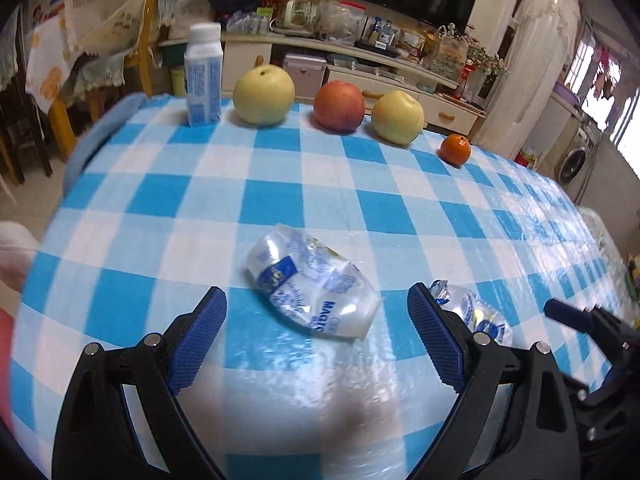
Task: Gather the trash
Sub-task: 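Grasp a crumpled plastic bottle with the left tool while the right tool grasps the MAGICDAY bottle, then carry both crumpled bottles in the two tools to the pink bin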
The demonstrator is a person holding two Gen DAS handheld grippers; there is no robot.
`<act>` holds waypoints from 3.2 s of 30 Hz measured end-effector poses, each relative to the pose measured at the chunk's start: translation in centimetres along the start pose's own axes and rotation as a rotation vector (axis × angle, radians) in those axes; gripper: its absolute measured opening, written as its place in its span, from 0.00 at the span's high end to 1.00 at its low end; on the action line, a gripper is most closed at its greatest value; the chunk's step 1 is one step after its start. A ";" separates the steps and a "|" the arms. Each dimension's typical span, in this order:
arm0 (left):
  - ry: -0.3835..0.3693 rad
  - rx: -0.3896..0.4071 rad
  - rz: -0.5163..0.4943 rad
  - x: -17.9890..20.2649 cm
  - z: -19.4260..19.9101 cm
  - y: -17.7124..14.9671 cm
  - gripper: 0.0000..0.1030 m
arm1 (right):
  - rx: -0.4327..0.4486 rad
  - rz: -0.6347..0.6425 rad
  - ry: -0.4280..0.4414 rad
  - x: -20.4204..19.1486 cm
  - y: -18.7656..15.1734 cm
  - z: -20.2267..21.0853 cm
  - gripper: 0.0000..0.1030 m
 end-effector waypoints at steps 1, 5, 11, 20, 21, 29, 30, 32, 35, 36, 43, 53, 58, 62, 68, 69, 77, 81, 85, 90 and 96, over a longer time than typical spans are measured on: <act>-0.011 -0.010 0.022 0.1 -0.4 0.0 0.10 | -0.006 -0.004 -0.002 0.2 0.0 -0.1 0.07; -0.025 -0.030 0.061 0.7 -2.0 0.0 0.10 | -0.037 -0.007 -0.011 0.7 -0.4 -0.7 0.07; 0.073 -0.021 0.045 0.7 -3.8 0.6 0.10 | -0.051 0.002 -0.007 0.8 -0.6 -0.7 0.07; 0.237 -0.039 -0.046 -0.1 -6.1 1.2 0.10 | -0.086 0.008 -0.007 1.0 -1.1 -1.2 0.07; 0.242 -0.042 -0.051 -0.2 -6.1 1.2 0.11 | -0.090 0.008 -0.007 1.0 -1.1 -1.3 0.07; 0.249 -0.038 -0.056 -0.8 -5.4 0.9 0.22 | -0.126 -0.001 -0.010 1.4 -1.2 -2.7 0.07; 0.249 -0.037 -0.055 -0.9 -5.4 0.9 0.23 | -0.127 -0.001 -0.011 1.4 -1.1 -2.9 0.07; 0.246 -0.037 -0.055 -0.9 -5.3 0.9 0.26 | -0.129 0.004 -0.012 1.3 -0.9 -3.2 0.07; 0.231 -0.037 -0.057 -1.0 -5.1 0.8 0.27 | -0.133 0.015 -0.016 1.2 -0.7 -3.7 0.07; 0.226 -0.038 -0.057 -1.1 -5.0 0.8 0.27 | -0.133 0.019 -0.019 1.1 -0.6 -3.8 0.07; 0.207 -0.032 -0.050 -1.6 -4.4 0.9 0.54 | -0.151 0.056 -0.037 0.7 -0.4 -5.1 0.07; 0.208 -0.032 -0.093 -1.3 -4.7 0.9 0.43 | -0.158 0.090 -0.071 0.6 -0.4 -6.0 0.07; 0.196 -0.031 -0.099 -1.4 -4.8 1.0 0.42 | -0.161 0.112 -0.072 0.2 -0.5 -6.2 0.16; 0.184 -0.030 -0.090 -1.6 -4.7 1.1 0.48 | -0.152 0.138 -0.074 -0.2 -0.3 -6.0 0.27; 0.154 -0.030 -0.064 -2.0 -4.4 1.2 0.67 | -0.143 0.158 -0.068 -0.7 -0.4 -5.8 0.33; 0.146 -0.031 -0.060 -2.1 -4.4 1.2 0.68 | -0.142 0.160 -0.067 -0.8 -0.4 -5.8 0.33; 0.070 -0.040 -0.016 -2.5 -3.8 1.1 0.70 | -0.131 0.197 -0.056 -2.1 -0.6 -5.5 0.36; 0.056 -0.027 -0.007 -2.8 -2.9 1.2 0.70 | -0.116 0.204 -0.045 -2.7 -0.5 -5.2 0.36; 0.047 -0.015 -0.007 -3.1 -2.1 1.3 0.70 | -0.101 0.197 -0.036 -3.0 -0.3 -4.9 0.36; 0.049 0.007 -0.008 -3.7 -0.7 1.4 0.70 | -0.081 0.195 -0.025 -3.6 0.0 -4.3 0.36; 0.062 0.046 -0.003 -5.2 1.8 1.6 0.70 | -0.063 0.208 -0.020 -4.8 0.4 -3.9 0.36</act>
Point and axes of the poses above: each gripper's, at about its wrist camera, not at the fingertips, and z roughly against the way its jaws point, x to its right, y to its top, the point moved 7 cm from there along -z, roughly the way its jaws point, and after that the axes turned 6 degrees about z, right-handed, at the moved point
